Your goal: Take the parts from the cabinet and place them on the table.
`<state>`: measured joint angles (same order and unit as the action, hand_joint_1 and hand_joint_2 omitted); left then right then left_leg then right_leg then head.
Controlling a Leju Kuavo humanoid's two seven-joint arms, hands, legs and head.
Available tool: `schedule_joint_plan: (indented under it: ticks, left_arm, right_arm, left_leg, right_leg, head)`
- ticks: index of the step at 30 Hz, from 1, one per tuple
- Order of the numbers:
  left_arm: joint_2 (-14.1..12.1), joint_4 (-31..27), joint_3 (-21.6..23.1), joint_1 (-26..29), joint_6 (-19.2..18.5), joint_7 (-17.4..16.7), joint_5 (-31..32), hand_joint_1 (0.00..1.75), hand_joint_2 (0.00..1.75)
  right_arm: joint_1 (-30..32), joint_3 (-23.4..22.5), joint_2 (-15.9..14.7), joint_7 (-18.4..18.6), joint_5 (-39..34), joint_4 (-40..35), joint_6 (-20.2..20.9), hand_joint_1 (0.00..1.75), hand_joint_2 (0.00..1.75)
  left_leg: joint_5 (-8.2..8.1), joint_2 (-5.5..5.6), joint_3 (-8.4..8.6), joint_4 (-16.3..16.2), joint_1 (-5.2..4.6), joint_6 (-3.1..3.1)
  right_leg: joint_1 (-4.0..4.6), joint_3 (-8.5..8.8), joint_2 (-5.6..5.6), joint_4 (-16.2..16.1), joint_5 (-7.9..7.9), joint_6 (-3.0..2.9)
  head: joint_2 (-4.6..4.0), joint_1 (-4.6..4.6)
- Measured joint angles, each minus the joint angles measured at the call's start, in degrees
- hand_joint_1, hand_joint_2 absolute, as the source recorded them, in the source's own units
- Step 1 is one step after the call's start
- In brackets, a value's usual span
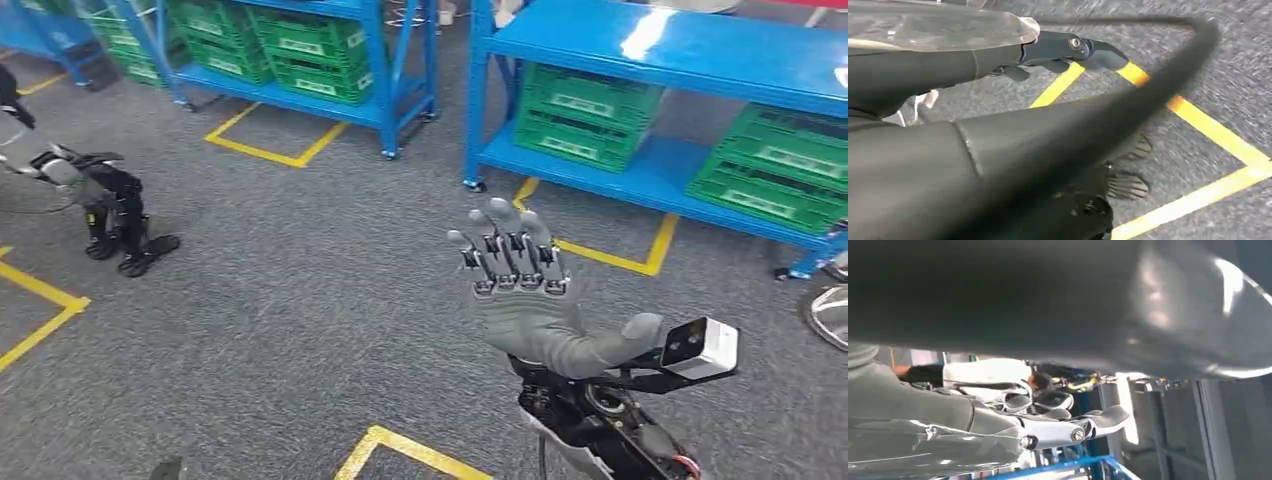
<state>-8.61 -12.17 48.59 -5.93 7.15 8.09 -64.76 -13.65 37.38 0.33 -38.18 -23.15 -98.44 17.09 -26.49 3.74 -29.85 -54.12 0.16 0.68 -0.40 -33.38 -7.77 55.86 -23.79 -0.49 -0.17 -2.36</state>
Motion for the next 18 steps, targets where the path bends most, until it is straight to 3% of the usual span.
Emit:
schedule_joint_plan:
  ticks: [2, 3, 4, 5, 7, 8, 9, 11, 12, 13, 14, 15, 17, 18]
  left_arm:
    - [0.1, 0.0, 0.0, -0.2, -0.1, 0.0, 0.1, 0.0, 0.0]
    - [0.1, 0.0, 0.0, -0.2, -0.1, 0.0, 0.2, 0.0, 0.0]
    - [0.1, 0.0, 0.0, -0.1, -0.1, 0.0, 0.2, 0.0, 0.0]
    - [0.1, 0.0, 0.0, -0.1, -0.1, 0.0, 0.2, 0.0, 0.0]
    - [0.1, 0.0, 0.1, 0.2, -0.1, 0.0, 0.2, 0.0, 0.0]
    - [0.1, 0.0, 0.2, 0.2, -0.1, 0.0, 0.2, 0.0, 0.0]
    - [0.1, 0.0, 0.3, 0.3, -0.1, 0.0, 0.2, 0.0, 0.0]
    - [0.3, 0.0, 0.4, 0.2, -0.1, 0.0, 0.4, 0.0, 0.0]
    - [0.3, 0.0, 0.4, 0.1, -0.1, 0.0, 0.4, 0.0, 0.0]
    - [0.2, 0.0, 0.5, 0.2, -0.1, 0.1, 0.4, 0.0, 0.0]
    - [0.2, 0.0, 0.5, 0.2, -0.1, 0.1, 0.4, 0.0, 0.0]
    - [0.2, 0.0, 0.5, 0.1, -0.1, 0.1, 0.4, 0.0, 0.0]
    - [0.3, 0.0, 0.6, 0.0, -0.1, 0.1, 0.4, 0.0, 0.0]
    - [0.3, 0.0, 0.7, -0.2, -0.1, 0.1, 0.4, 0.0, 0.0]
  right_arm:
    - [0.1, -0.3, 0.0, 0.0, 0.0, 0.0, -0.3, 0.0, 0.0]
    - [0.2, -0.4, -0.1, 0.0, 0.0, -0.1, -0.4, 0.0, 0.0]
    - [0.1, -0.5, -0.3, 0.0, 0.0, -0.2, -0.5, 0.0, 0.0]
    - [0.2, -0.5, -0.3, 0.0, 0.0, -0.2, -0.5, 0.0, 0.0]
    - [0.5, -0.6, -0.5, -0.1, 0.0, -0.3, -0.7, 0.0, 0.0]
    - [0.6, -0.7, -0.7, -0.1, 0.0, -0.3, -0.9, 0.0, 0.0]
    - [0.8, -0.7, -0.8, -0.1, 0.1, -0.3, -1.0, 0.0, 0.0]
    - [0.9, -0.8, -1.0, -0.1, 0.1, -0.3, -1.2, 0.0, 0.0]
    - [0.9, -0.8, -1.1, -0.1, 0.2, -0.4, -1.3, 0.0, 0.0]
    - [0.8, -0.8, -1.1, -0.1, 0.2, -0.4, -1.5, 0.0, 0.0]
    - [0.8, -0.9, -1.2, -0.1, 0.2, -0.6, -1.5, 0.0, 0.0]
    - [0.9, -0.9, -1.2, -0.1, 0.2, -0.7, -1.6, 0.0, 0.0]
    - [1.0, -0.9, -1.3, -0.1, 0.2, -0.7, -1.6, 0.0, 0.0]
    - [1.1, -0.9, -1.3, -0.1, 0.2, -0.9, -1.6, 0.0, 0.0]
  left_leg:
    - [0.63, -1.57, 0.38, 0.9, 0.12, -0.56]
    - [1.1, -2.75, 0.71, 1.8, 0.47, -0.67]
    - [1.21, -3.15, 0.79, 2.0, 0.37, -0.89]
    - [1.18, -4.0, 0.75, 2.0, 0.31, -0.99]
    - [1.15, -5.71, 0.71, 1.9, 0.23, -1.03]
    - [1.12, -6.49, 0.7, 1.9, 0.25, -1.01]
    - [1.05, -7.27, 0.72, 1.9, 0.29, -0.91]
    - [0.74, -8.62, 0.92, 1.6, 0.5, -0.46]
    - [0.42, -9.14, 1.03, 1.2, 0.49, -0.03]
    - [0.05, -9.55, 0.84, 0.8, 0.06, 0.47]
    - [-0.02, -10.05, 0.71, 0.3, -0.22, 0.69]
    - [0.0, -10.79, 0.77, 0.3, -0.18, 0.75]
    - [-0.15, -12.09, 1.04, 0.3, 0.03, 1.08]
    - [-1.06, -10.61, 0.88, -0.4, 0.35, 1.57]
  right_leg:
    - [0.02, -0.52, -1.57, -0.6, 0.56, 0.93]
    - [0.04, -0.98, 0.88, 0.5, -0.49, 0.85]
    - [0.34, -2.16, 3.83, 3.3, -2.74, 1.07]
    - [0.32, -4.14, 5.8, 8.1, -5.44, 1.28]
    - [0.13, -7.74, 7.09, 17.0, -9.18, 1.82]
    - [-0.1, -8.11, 7.26, 18.5, -9.26, 2.06]
    - [-0.4, -7.03, 7.46, 16.8, -7.98, 2.3]
    - [-0.79, -1.44, 8.48, 7.0, -3.25, 2.63]
    - [-0.81, 1.38, 10.4, 1.9, -1.64, 2.74]
    - [0.04, 2.38, 12.44, 0.1, -2.82, 2.58]
    - [-0.16, 2.31, 11.62, 0.1, -2.53, 1.38]
    - [-0.03, 2.08, 10.88, 0.1, -2.49, 1.16]
    - [0.04, 1.96, 9.44, 0.1, -2.23, 0.54]
    - [-0.24, 2.13, 8.87, -0.1, -2.03, 0.07]
  head:
    - [0.0, -0.02]
    - [0.0, 0.34]
    - [0.0, 0.86]
    - [0.0, 1.22]
    - [0.0, 1.64]
    - [0.0, 1.81]
    - [0.0, 2.12]
    - [0.0, 2.62]
    - [0.0, 2.86]
    - [0.0, 3.39]
    - [0.0, 3.36]
    - [0.0, 2.73]
    - [0.0, 2.47]
    - [0.0, 2.34]
